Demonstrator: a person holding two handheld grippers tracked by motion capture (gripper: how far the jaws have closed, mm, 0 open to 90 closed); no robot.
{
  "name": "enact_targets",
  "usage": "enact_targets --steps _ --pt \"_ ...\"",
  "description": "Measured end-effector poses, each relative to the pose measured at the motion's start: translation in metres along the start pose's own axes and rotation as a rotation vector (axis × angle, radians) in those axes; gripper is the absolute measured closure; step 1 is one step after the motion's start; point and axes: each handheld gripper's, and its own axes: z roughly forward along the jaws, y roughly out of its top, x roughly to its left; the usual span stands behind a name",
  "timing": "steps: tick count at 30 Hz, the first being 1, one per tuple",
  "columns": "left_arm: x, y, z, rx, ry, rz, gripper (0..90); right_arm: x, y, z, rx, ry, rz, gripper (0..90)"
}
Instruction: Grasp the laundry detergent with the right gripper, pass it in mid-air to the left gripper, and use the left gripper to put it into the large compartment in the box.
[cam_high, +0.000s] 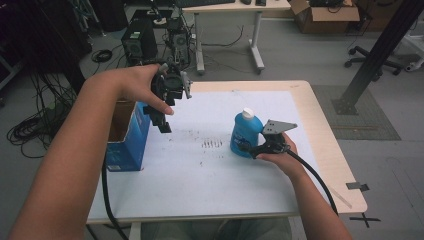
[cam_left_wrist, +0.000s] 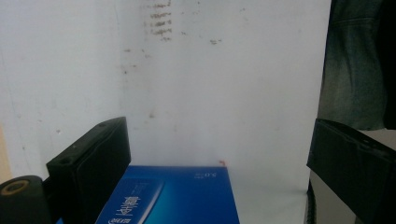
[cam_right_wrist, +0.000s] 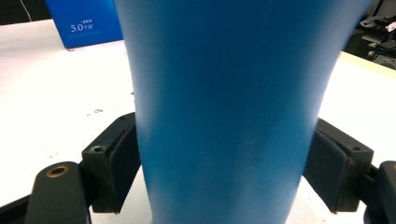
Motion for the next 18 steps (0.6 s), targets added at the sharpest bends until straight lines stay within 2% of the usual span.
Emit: enact_targets --steps 18 --pt "0.0014 -0.0003 0.0012 0.002 -0.001 0.0 6.2 -0.0004 -0.0015 0.0029 -0.009 0.004 -0.001 30.1"
